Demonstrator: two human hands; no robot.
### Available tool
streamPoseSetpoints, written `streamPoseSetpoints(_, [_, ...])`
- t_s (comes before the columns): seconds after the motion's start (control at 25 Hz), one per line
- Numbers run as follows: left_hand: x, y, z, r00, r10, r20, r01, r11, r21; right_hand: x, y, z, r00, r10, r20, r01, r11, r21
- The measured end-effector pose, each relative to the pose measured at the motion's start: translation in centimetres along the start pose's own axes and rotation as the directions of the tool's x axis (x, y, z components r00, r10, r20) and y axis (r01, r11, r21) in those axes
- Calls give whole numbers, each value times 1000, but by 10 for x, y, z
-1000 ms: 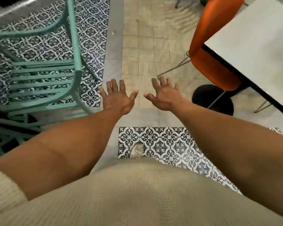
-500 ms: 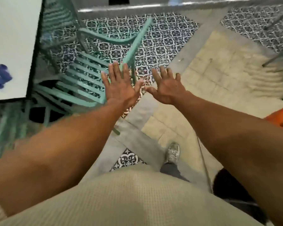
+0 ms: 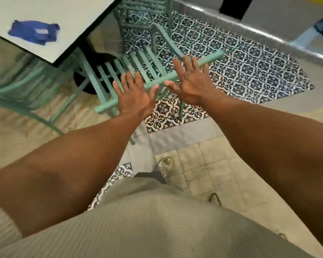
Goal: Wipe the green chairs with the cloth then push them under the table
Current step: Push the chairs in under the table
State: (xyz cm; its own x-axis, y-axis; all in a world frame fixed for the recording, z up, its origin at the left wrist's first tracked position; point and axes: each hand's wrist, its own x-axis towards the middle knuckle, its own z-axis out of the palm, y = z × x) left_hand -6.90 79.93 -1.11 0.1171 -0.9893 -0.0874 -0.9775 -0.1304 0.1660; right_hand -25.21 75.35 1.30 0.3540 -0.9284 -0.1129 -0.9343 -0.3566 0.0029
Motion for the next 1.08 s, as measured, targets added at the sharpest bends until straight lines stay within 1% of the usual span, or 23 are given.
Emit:
streamPoseSetpoints(0.08, [15,8,11,998,-38,-58,39,999,19,24,15,11,998,-64,-28,63,998,-25])
streamPoseSetpoints(0.16, [35,11,28,991,-72,-115,78,996,49,50,31,24,994,-112,-16,110,992,-62])
streamPoseSetpoints(0.24, [48,9,43,987,-133,-93,138,989,53,68,42,43,989,-146,13,147,985,-94])
streamPoseSetpoints(0.32, [53,11,56,979,-182,-93,187,981,46,83,53,64,980,-194,43,196,979,-62])
streamPoseSetpoints(0.36, [53,12,59,976,-184,-113,190,981,41,88,59,74,974,-225,20,225,973,-42])
streamPoseSetpoints(0.44, [55,10,60,972,-179,-156,184,983,22,96,70,84,953,-293,-78,293,956,-17])
streamPoseSetpoints(0.52, [54,6,61,972,-176,-156,179,984,6,102,76,85,928,-335,-165,340,940,1])
streamPoseSetpoints(0.6, [51,3,64,973,-174,-154,180,983,25,103,79,88,907,-352,-230,364,932,9])
streamPoseSetpoints(0.72, [51,5,65,960,-225,-167,236,971,44,108,82,92,888,-366,-279,394,918,49])
streamPoseSetpoints(0.92, [49,44,70,936,-293,-198,304,952,29,116,114,88,876,-419,-241,442,895,51])
streamPoseSetpoints(1.08, [38,107,88,896,-381,-227,401,915,47,118,170,90,823,-526,-212,543,839,27])
